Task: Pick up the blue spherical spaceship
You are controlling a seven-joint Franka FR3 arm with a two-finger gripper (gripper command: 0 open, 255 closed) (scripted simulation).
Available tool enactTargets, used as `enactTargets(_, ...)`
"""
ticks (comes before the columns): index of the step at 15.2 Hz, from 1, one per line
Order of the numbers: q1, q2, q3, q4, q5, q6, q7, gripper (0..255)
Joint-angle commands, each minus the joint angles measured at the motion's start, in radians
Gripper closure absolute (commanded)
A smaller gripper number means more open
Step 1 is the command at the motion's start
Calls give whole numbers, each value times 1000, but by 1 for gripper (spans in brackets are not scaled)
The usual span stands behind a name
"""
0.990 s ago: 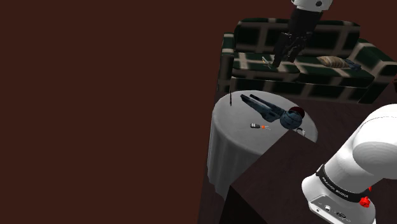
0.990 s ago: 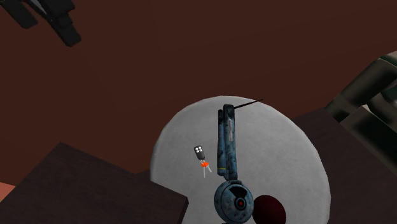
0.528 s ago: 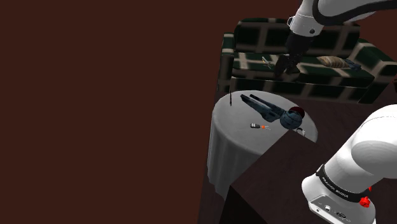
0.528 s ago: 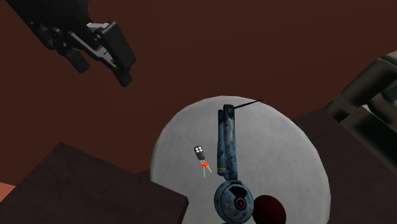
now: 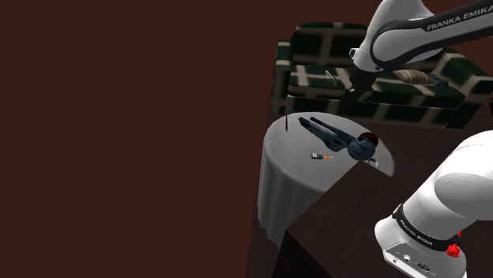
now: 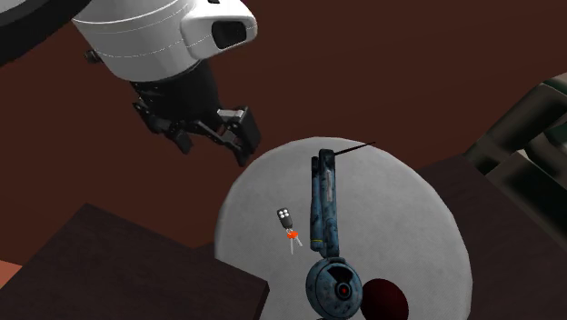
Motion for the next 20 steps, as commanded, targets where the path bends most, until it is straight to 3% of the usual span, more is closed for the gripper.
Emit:
enactTargets(1, -9, 64, -46, -4, -26, 78, -57, 0)
enactTargets(6, -3, 251, -147, 7, -48, 270, -186, 0)
enactTargets(10, 29, 427, -232, 46, 1, 420, -322, 0)
enactTargets(12, 53, 524, -271, 74, 69, 489, -416, 0)
enactTargets(15, 71, 678, -294, 131, 248, 575, -609, 0)
enactTargets(18, 11, 828, -232, 207, 453, 632, -820, 0)
enactTargets(20, -20, 853, -198, 216, 482, 648, -846, 0)
